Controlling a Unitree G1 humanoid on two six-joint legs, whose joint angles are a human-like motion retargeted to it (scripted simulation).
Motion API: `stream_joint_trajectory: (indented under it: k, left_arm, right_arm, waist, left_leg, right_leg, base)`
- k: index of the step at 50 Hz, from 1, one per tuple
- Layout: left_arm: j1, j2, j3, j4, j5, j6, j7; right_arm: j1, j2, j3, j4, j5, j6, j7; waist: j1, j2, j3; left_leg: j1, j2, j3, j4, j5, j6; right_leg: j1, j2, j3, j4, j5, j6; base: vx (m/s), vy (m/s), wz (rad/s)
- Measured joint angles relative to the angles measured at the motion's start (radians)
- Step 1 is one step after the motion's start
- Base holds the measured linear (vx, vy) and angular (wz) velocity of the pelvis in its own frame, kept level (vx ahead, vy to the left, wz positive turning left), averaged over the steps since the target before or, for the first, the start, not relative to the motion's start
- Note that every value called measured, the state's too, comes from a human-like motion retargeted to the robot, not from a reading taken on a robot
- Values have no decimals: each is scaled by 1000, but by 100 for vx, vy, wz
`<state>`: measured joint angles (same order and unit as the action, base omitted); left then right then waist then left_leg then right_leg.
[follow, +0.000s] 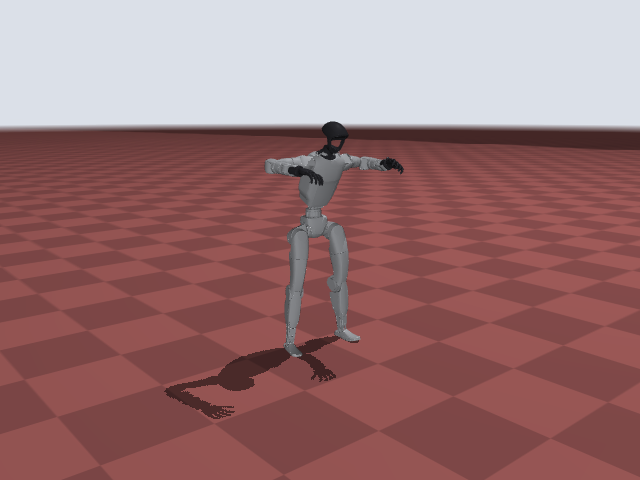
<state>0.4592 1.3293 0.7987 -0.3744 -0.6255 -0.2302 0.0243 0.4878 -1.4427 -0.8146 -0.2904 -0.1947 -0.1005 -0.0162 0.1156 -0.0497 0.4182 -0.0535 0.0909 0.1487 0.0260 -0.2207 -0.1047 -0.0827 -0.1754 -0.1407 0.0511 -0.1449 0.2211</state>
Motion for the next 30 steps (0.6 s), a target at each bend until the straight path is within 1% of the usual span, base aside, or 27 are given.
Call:
stream_joint_trajectory:
  k: [5,6,7,8,9,10,12,13,15,17,20,22,26,28,30]
  left_arm:
    - [2,38,4,6,61,-8,18]
    - [-18,53,-13,0,43,-10,11]
    - [-20,94,-11,19,180,2,47]
    - [13,188,28,88,628,42,172]
    - [10,241,32,107,803,61,219]
    - [-10,273,18,103,842,70,229]
    - [-69,335,-31,98,841,63,223]
    - [-98,364,-58,98,840,61,221]
    - [-134,414,-96,97,842,58,221]
    - [-163,456,-116,103,826,58,218]
    - [-196,491,-124,112,791,62,206]
    - [-205,488,-134,111,792,62,195]
    - [-223,453,-189,107,800,38,181]
    - [-229,438,-213,112,795,24,182]
    - [-235,427,-227,130,792,17,187]
  right_arm:
    - [-4,-15,10,10,18,-9,-9]
    - [-9,-8,24,9,29,-9,-2]
    - [-5,-1,26,11,40,-15,-1]
    - [19,4,4,18,49,-36,-11]
    - [23,9,9,19,65,-46,-11]
    - [17,12,28,16,83,-50,-7]
    - [-28,-9,93,21,113,-58,-4]
    - [-63,-29,132,26,122,-62,-8]
    - [-127,-73,194,34,130,-70,-15]
    - [-207,-102,250,45,134,-75,-19]
    - [-321,-98,331,52,151,-80,-19]
    - [-383,-91,395,54,157,-78,-13]
    - [-489,-108,540,77,153,-64,9]
    - [-502,-119,569,91,169,-61,10]
    - [-500,-130,571,105,187,-62,6]
  waist:
    - [5,-10,-15]
    - [7,-24,-24]
    - [9,-36,-33]
    - [11,-47,-42]
    - [7,-59,-50]
    - [0,-73,-58]
    - [-23,-89,-68]
    - [-37,-89,-71]
    - [-63,-80,-73]
    - [-77,-72,-60]
    - [-84,-67,-45]
    - [-82,-70,-66]
    - [-73,-77,-141]
    - [-71,-80,-175]
    - [-65,-79,-200]
  left_leg:
    - [-4,-13,-4,25,-42,17]
    - [-7,-18,-1,27,-34,18]
    - [-10,-22,-1,32,-23,15]
    - [-16,-23,-5,41,-4,4]
    - [-20,-21,-15,56,21,-7]
    - [-22,-19,-29,75,50,-17]
    - [-19,-12,-80,136,73,-20]
    - [-14,-3,-96,164,64,-16]
    - [-2,19,-98,195,21,-7]
    - [1,38,-92,228,-24,15]
    - [-6,52,-86,282,-61,25]
    - [-1,47,-75,281,-69,13]
    - [20,19,-57,236,-52,-9]
    - [22,0,-59,222,-45,-11]
    - [18,-12,-63,214,-35,-8]
  right_leg:
    - [5,-16,-13,8,-34,8]
    - [5,-23,-19,9,-34,10]
    - [5,-29,-24,10,-35,14]
    - [6,-33,-28,13,-37,19]
    - [9,-35,-30,16,-39,19]
    - [13,-36,-30,19,-41,16]
    - [23,-32,-29,33,-37,9]
    - [28,-25,-28,42,-31,4]
    - [29,-10,-24,72,-32,-7]
    - [14,-7,-42,135,-66,-25]
    - [-6,-37,-119,230,-96,-34]
    - [-5,-47,-107,231,-67,-22]
    - [15,-35,44,158,11,12]
    - [28,-41,80,119,65,21]
    - [37,-52,75,88,97,11]
  base:
    - [0,0,0]
    - [0,0,0]
    - [1,-1,25]
    - [1,0,33]
    - [1,1,36]
    - [1,4,27]
    - [2,8,13]
    - [2,12,-2]
    - [2,14,-16]
    - [-1,12,-24]
    - [2,9,-7]
    - [9,8,-6]
    - [12,4,-5]
    - [10,0,15]
    - [8,-2,14]
